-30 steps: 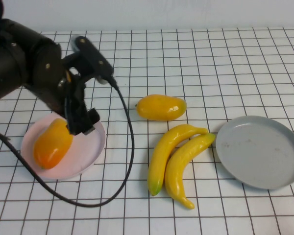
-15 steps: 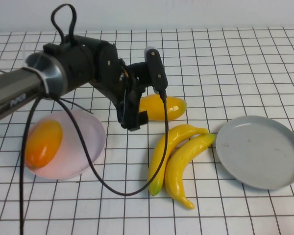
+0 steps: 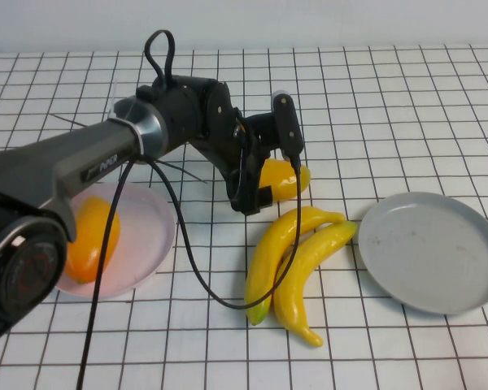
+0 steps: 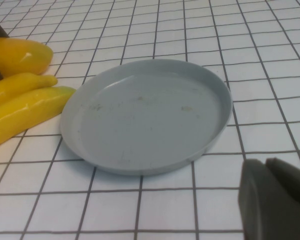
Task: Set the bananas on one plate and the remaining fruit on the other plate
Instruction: Put one type of fruit in the left plate, then put another type of fruit in the right plate
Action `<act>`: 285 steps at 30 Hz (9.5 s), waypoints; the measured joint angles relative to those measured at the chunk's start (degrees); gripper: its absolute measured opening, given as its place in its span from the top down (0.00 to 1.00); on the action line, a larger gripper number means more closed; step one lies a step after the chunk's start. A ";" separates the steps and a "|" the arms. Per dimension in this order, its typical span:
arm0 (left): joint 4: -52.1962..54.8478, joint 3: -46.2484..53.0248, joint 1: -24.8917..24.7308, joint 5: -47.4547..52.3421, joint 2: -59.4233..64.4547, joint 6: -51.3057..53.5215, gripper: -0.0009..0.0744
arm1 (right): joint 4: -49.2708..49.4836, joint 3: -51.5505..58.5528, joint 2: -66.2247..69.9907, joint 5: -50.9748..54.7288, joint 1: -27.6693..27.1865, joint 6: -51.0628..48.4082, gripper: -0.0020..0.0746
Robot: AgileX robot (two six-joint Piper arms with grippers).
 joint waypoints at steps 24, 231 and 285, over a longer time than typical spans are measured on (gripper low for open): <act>11.59 -13.38 0.47 25.52 -1.12 -36.72 0.28 | 0.00 0.00 0.00 0.00 0.00 0.00 0.99; 10.83 103.47 28.49 -17.50 -126.44 -61.75 0.99 | 18.02 -52.48 60.63 39.22 3.49 -14.64 0.99; 10.83 103.47 28.49 -17.50 -126.44 -61.75 0.99 | 12.79 -82.33 112.77 30.59 30.14 4.51 0.57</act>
